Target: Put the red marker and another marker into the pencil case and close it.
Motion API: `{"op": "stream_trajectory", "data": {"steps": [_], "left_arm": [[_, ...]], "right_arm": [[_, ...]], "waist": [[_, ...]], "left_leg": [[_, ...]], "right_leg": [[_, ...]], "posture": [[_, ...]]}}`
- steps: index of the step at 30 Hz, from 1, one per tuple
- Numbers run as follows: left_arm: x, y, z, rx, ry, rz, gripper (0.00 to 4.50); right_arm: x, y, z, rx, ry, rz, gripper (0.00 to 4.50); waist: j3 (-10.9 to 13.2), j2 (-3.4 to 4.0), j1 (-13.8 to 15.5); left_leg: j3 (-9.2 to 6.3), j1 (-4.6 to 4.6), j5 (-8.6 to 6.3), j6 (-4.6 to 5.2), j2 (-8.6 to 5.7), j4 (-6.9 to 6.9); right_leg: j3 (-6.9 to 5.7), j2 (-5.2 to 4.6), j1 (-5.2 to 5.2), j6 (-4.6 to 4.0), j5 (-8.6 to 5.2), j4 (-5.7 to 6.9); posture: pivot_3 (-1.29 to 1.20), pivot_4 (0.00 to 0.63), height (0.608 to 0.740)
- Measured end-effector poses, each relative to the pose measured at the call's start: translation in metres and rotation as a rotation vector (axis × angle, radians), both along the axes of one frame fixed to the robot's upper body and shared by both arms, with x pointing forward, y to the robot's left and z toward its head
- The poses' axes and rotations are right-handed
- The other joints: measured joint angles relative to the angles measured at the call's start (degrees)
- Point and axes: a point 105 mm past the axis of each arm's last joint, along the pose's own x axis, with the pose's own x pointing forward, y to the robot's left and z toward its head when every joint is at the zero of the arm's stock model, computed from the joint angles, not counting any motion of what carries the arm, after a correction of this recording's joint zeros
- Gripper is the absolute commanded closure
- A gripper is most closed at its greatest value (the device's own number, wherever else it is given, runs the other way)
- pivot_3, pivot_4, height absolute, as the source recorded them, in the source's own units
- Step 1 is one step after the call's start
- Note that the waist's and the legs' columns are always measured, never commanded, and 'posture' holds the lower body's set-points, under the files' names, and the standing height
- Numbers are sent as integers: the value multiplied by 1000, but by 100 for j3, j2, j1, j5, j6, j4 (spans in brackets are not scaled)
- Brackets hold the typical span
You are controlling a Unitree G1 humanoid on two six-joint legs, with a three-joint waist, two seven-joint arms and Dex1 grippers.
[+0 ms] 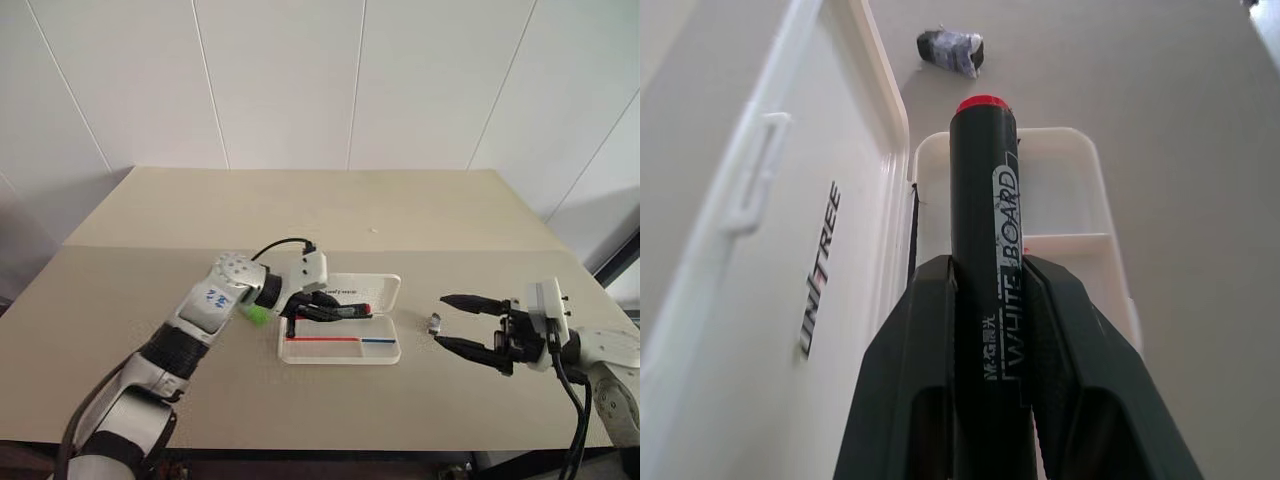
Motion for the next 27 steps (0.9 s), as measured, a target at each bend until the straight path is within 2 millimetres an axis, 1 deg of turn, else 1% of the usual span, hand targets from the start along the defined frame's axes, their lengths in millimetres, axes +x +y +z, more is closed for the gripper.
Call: {"op": "stream_trajectory", "data": {"steps": [2,4,6,8,10,14,18,22,24,27], "left_arm": [[2,-6,-5,16,-10,-9,3920],[3,-9,-9,28,-14,-12,3199],[5,-13,-14,28,0,-7,2626],[7,-16,-16,30,4,-2,1955],[8,-16,-17,37,3,8,1253],[10,-16,-19,49,-2,22,24],[6,-16,-18,57,20,17,24],[-8,-19,-7,37,19,-37,24],[-15,-18,-3,23,13,-58,24],[-18,-12,-1,17,10,-52,24]], "right_arm": [[-1,-3,1,3,-4,-22,0],[-2,-3,-1,0,1,-31,0],[-4,-3,-3,-2,10,-36,0],[-4,-3,-4,-1,13,-43,0],[-5,-3,-5,-2,16,-47,0],[-5,-4,-4,0,15,-54,0],[-4,-4,-4,0,15,-55,0],[-2,-4,-2,2,7,-52,0],[-1,-3,1,1,-3,-46,0],[0,-4,2,0,-3,-44,0]], "waist": [[0,0,12],[0,0,15],[0,-1,10],[0,-1,12],[0,-1,7],[0,-1,13],[0,-1,11],[0,0,2],[0,0,1],[0,0,9]], "left_leg": [[-1,0,0,0,0,1],[-1,0,0,0,-1,1],[-1,-2,0,1,-1,2],[-1,-1,0,1,-1,2],[-1,0,0,1,-1,2],[-1,0,0,1,-1,3],[-1,-1,0,1,-1,2],[-1,0,0,1,-1,1],[-1,3,0,0,0,1],[-1,4,0,1,0,4]], "right_leg": [[0,0,1,1,0,0],[0,0,1,1,0,0],[0,0,0,2,0,0],[0,0,1,2,0,2],[0,0,0,3,0,3],[0,0,1,3,0,4],[0,0,1,3,0,4],[1,-1,0,4,-1,5],[1,0,1,4,-1,7],[1,0,2,3,-1,9]], "posture": [[0,150,740],[0,150,740],[0,150,740],[0,150,740],[0,150,740],[0,150,740],[0,150,740],[0,150,740],[0,150,740],[0,150,740]]}}
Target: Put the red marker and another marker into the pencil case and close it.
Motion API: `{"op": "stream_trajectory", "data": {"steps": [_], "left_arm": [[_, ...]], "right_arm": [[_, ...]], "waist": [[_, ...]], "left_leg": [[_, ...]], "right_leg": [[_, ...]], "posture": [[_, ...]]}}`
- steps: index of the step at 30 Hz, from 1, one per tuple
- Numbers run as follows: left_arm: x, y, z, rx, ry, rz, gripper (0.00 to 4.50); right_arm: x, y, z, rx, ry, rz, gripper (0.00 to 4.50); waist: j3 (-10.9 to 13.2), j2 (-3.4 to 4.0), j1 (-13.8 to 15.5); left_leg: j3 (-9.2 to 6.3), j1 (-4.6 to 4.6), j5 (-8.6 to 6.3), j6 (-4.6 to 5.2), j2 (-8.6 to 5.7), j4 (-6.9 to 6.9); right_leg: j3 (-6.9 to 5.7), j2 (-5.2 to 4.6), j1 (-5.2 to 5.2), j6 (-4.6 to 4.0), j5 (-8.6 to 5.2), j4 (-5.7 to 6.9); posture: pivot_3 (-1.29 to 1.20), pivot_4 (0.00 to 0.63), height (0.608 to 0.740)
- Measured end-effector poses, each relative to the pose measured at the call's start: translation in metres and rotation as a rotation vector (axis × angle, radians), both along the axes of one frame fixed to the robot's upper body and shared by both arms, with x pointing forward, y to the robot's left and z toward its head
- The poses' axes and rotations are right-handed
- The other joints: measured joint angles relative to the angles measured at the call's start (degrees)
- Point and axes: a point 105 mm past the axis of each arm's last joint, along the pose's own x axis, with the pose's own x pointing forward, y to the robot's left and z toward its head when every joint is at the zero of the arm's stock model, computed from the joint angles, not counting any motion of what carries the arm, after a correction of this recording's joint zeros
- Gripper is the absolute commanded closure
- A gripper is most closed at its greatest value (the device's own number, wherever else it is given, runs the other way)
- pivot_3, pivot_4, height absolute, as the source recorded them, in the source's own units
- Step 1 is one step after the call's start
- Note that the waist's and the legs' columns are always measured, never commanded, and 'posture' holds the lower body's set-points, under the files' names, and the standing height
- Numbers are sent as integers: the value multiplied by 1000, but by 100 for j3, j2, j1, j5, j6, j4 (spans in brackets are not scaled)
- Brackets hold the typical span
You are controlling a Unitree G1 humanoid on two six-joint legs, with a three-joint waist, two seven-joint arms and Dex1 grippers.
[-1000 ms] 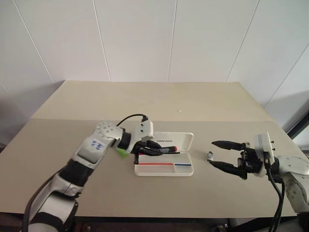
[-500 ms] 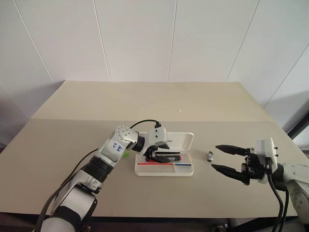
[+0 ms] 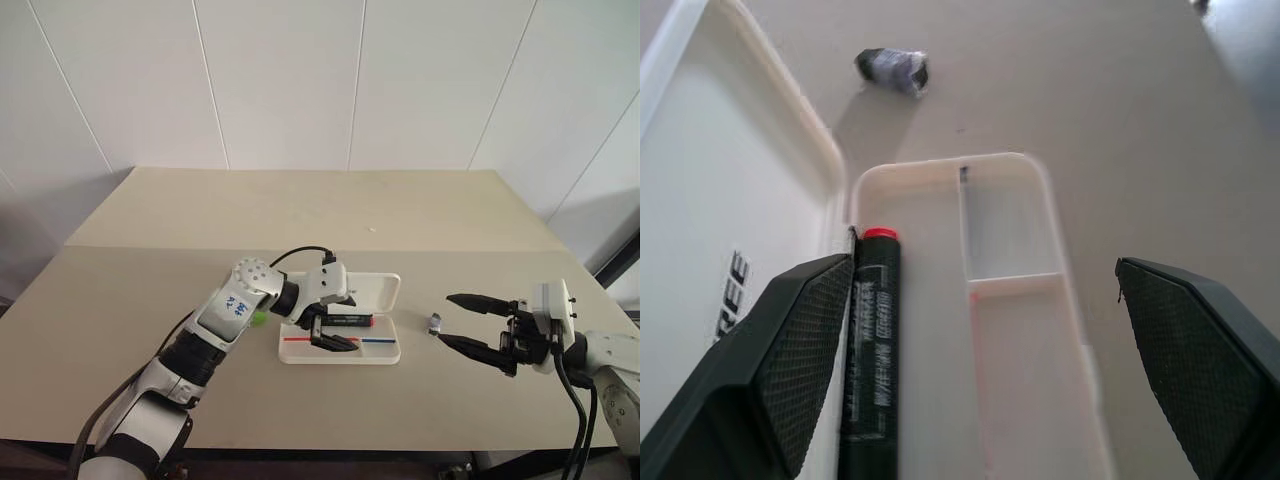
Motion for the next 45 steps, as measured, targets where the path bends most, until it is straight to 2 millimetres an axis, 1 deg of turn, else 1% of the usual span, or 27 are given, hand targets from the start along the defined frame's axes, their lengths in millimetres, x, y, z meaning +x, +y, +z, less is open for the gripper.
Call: {"op": "stream_trajectory", "data": {"steps": [4,6,7,9,11,13,16,18,22,24,27,28,32,36,38,41,45], "left_arm": [[-8,7,5,-19,-2,-3,24],[-19,9,10,-56,16,-36,24],[-29,12,14,-81,27,-64,24],[-40,19,21,-112,40,-92,24],[-50,36,27,-141,52,-82,24],[-54,59,30,-153,73,-19,24],[-56,72,35,-184,84,40,24],[-51,84,36,-196,77,148,24],[-29,107,51,-331,-22,433,24],[-22,116,53,-364,-54,560,24],[-10,129,48,-388,-70,760,24],[-4,134,43,-399,-61,853,24],[16,149,32,-472,-51,1159,24],[27,155,27,-558,-31,1387,24],[31,156,25,-612,11,1491,24],[35,160,12,-624,82,1627,24],[41,152,-9,-626,206,1755,24]], "right_arm": [[2,-2,-2,3,10,-3,0],[2,-1,-1,2,9,2,0],[2,-1,-1,-1,8,7,0],[2,-1,-1,-4,8,11,0],[2,0,0,-5,6,17,0],[1,0,-1,-10,10,26,0],[0,0,0,-17,11,39,0],[0,0,2,-21,3,52,0],[2,-4,2,-21,15,59,0],[4,-6,3,-22,16,62,0],[7,-8,6,-23,12,63,0],[9,-8,8,-22,7,63,0],[15,-3,11,-40,2,88,0],[19,-1,10,-45,11,97,0],[19,1,10,-49,14,105,0],[20,4,9,-54,19,118,0],[20,4,9,-54,21,120,0]], "waist": [[0,0,-1],[0,1,-11],[0,1,-16],[0,1,-13],[0,2,-32],[1,2,-36],[1,2,-4],[1,1,1],[1,1,-2],[1,1,-2],[1,1,-7],[1,1,-5],[1,0,0],[1,-1,7],[1,-1,11],[1,-2,6],[2,-5,14]], "left_leg": [[0,0,0,0,0,0],[1,0,0,0,1,-4],[0,0,0,0,3,-5],[0,1,0,0,3,-6],[1,4,0,0,4,-5],[1,5,0,0,5,-3],[0,5,0,1,2,6],[1,4,1,2,2,8],[-2,4,2,3,3,6],[-2,5,1,3,3,5],[-2,5,1,2,3,4],[-3,7,1,2,2,5],[-3,6,2,1,0,11],[-3,2,2,-1,-2,9],[-3,2,1,-2,-3,9],[-2,2,0,-4,-4,9],[-2,0,0,-4,-6,11]], "right_leg": [[1,-1,1,0,0,-1],[2,-1,-1,0,0,-1],[1,0,-1,-1,-1,0],[1,0,-2,-2,-1,2],[1,0,-2,-4,-2,4],[1,0,-1,-6,-3,7],[1,-2,6,-6,-3,3],[1,-2,9,-5,-3,-2],[-1,-1,8,-4,-2,-2],[-1,-2,8,-3,-2,-1],[-1,-1,6,-2,-1,2],[-1,-2,7,-2,-1,3],[-1,-2,8,2,3,4],[-1,-3,7,6,5,-1],[-1,-3,7,8,6,-2],[-1,-3,7,9,6,-4],[-1,-3,7,11,8,-6]], "posture": [[0,150,740],[0,150,740],[0,150,740],[0,150,740],[0,150,740],[0,150,740],[0,150,740],[0,150,740],[0,150,740],[0,150,740],[0,150,740],[0,150,740],[0,150,740],[0,150,740],[0,150,740],[0,150,740],[0,150,740]]}}
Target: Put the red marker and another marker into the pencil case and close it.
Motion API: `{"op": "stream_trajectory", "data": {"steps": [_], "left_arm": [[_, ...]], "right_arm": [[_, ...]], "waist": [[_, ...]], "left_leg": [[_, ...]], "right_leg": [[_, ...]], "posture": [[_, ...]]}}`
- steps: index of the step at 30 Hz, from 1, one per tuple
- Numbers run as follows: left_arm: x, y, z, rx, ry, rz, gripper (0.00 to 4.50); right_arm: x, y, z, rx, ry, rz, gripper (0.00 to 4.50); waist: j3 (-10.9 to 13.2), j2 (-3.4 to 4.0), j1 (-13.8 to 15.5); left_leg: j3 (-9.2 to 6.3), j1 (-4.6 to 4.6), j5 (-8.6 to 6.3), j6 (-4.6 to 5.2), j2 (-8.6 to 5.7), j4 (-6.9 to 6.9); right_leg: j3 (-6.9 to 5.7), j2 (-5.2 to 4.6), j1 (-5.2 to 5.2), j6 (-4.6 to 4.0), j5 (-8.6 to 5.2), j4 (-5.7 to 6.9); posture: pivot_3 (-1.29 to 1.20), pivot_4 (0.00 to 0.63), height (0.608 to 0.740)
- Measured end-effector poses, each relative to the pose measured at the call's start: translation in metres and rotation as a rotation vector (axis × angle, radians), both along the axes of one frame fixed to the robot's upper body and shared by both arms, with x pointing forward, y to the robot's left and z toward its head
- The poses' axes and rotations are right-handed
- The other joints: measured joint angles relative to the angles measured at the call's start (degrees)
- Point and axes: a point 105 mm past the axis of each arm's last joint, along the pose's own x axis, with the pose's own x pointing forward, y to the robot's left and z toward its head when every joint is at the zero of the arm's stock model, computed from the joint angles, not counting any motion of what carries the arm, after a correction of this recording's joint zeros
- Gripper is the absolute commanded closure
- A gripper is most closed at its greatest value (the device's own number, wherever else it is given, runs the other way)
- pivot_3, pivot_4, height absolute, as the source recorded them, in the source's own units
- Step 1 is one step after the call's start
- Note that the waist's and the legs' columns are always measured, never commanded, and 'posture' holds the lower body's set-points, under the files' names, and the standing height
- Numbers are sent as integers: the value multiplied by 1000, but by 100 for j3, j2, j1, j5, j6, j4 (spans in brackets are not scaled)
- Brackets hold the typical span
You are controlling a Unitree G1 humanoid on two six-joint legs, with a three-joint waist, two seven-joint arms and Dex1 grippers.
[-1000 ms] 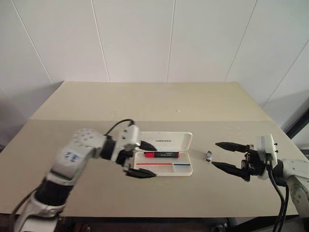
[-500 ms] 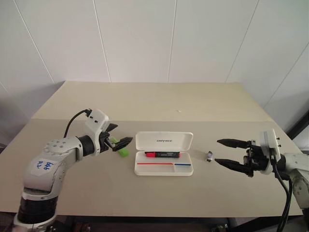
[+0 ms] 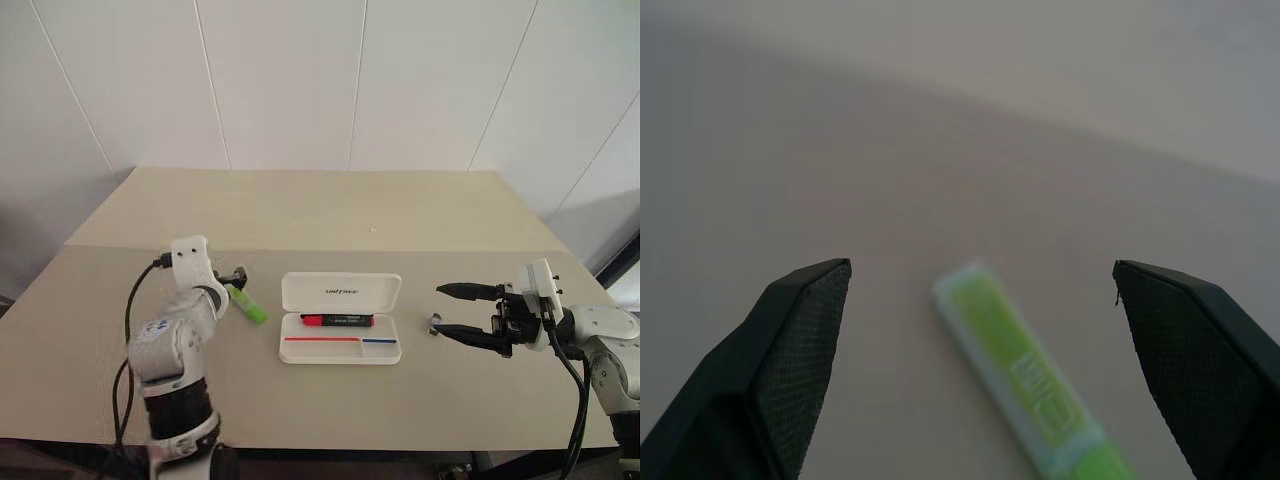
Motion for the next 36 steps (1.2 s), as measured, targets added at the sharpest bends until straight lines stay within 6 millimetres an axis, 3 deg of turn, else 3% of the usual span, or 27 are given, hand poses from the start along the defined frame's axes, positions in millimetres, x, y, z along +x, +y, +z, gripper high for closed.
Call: {"op": "stream_trajectory", "data": {"steps": [3,8,12,22,30,33,36], "left_arm": [[5,-7,-9,-60,57,60,24],[11,1,-22,-73,126,146,24],[18,0,-23,-98,138,167,24],[39,-21,-19,-27,189,62,24],[42,-33,-22,-2,242,15,24],[41,-35,-22,12,249,5,587],[41,-34,-23,19,255,13,1476]], "right_arm": [[-2,1,-1,-5,5,20,0],[-3,-2,-3,-8,18,22,0],[-4,-2,-3,-6,18,21,0],[-6,-3,-5,-2,18,-5,0],[-6,-2,-4,-2,10,-15,0],[-5,-2,-4,0,8,-22,0],[-5,-2,-4,1,8,-25,0]], "waist": [[2,-3,2],[2,-3,-10],[2,-4,1],[2,-4,28],[0,-2,95],[0,-1,138],[-1,0,167]], "left_leg": [[0,-1,0,0,-1,1],[3,0,-1,-2,0,-2],[3,-2,-1,-2,-2,1],[2,-1,2,-4,-4,1],[2,3,5,-4,-6,3],[1,4,5,-4,-6,1],[0,3,4,-4,-8,1]], "right_leg": [[0,0,0,3,1,-4],[0,1,-1,3,2,-6],[0,0,1,5,3,-9],[0,0,3,7,4,-8],[0,-1,11,9,4,-11],[0,-1,11,9,5,-12],[0,-4,12,10,4,-13]], "posture": [[0,150,740],[0,150,740],[0,150,740],[0,150,740],[0,150,740],[0,150,740],[0,150,740]]}}
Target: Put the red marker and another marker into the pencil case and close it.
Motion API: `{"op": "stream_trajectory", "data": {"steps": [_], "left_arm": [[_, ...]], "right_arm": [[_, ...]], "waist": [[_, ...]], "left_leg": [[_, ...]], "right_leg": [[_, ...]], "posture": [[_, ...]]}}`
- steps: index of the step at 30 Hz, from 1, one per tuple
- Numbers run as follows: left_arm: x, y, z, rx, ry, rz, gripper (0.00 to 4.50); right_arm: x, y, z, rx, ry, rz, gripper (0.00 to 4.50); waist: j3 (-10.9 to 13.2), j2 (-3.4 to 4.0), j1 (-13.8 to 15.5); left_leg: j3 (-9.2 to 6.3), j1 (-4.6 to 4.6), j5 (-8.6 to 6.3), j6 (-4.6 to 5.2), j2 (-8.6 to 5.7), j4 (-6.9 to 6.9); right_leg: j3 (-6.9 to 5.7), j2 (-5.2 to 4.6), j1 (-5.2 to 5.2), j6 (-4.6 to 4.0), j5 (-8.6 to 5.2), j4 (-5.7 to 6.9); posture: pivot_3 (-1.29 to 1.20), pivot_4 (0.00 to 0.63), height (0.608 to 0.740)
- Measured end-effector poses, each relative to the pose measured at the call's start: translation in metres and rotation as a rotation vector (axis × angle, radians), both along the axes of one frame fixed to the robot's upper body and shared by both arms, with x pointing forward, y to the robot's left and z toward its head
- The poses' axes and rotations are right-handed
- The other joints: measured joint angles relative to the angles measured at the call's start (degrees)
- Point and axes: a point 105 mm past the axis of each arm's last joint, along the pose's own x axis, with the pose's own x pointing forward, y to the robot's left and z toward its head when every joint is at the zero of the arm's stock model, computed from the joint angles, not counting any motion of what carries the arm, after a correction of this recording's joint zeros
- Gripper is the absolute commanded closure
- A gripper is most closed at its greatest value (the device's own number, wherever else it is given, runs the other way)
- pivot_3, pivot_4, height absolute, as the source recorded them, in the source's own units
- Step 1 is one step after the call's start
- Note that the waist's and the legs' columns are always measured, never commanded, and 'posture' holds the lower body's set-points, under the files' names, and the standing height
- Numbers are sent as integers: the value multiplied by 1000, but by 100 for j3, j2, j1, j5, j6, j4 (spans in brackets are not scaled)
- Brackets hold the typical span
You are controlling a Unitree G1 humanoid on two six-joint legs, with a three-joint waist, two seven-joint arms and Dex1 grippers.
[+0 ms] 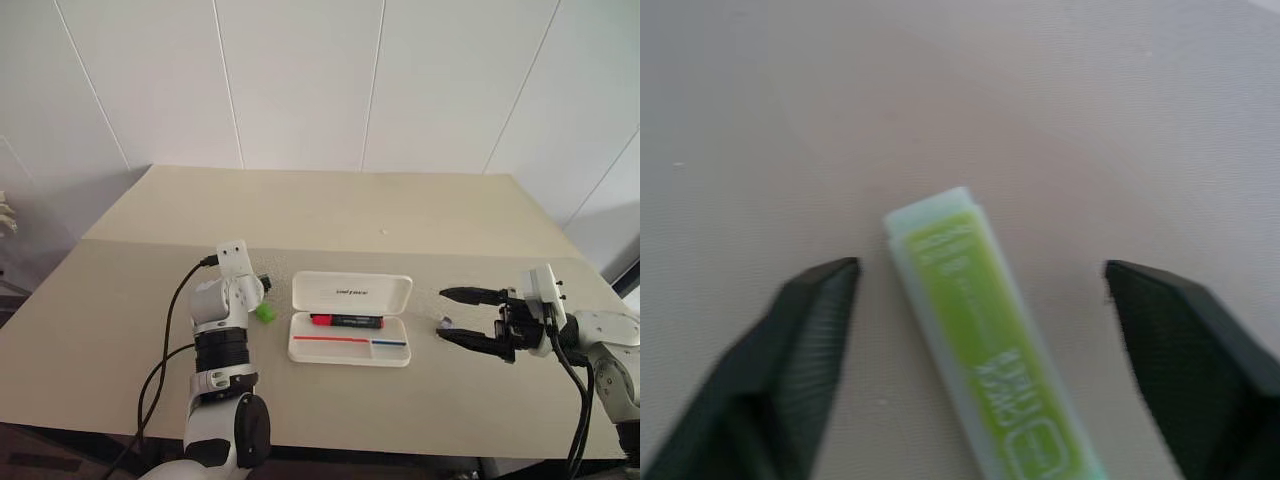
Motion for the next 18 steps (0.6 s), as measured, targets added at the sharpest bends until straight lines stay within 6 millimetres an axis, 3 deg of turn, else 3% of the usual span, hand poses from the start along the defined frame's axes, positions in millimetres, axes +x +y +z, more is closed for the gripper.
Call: {"op": "stream_trajectory", "data": {"steps": [4,7,18], "left_arm": [[0,-2,0,-1,-1,-9,2719],[0,-4,-1,2,1,-19,3414],[0,-1,-2,42,-15,-98,3416]], "right_arm": [[1,0,1,1,-4,-2,0],[1,0,1,0,-5,-3,0],[1,0,1,0,-5,-3,0]], "waist": [[0,0,6],[-1,1,-26],[-2,3,-38]], "left_leg": [[0,3,0,1,-1,1],[0,11,0,0,1,0],[0,23,0,2,2,0]], "right_leg": [[0,0,9,4,2,-6],[0,1,15,3,2,-7],[-2,2,41,5,3,-34]], "posture": [[0,150,740],[0,150,740],[0,150,740]]}}
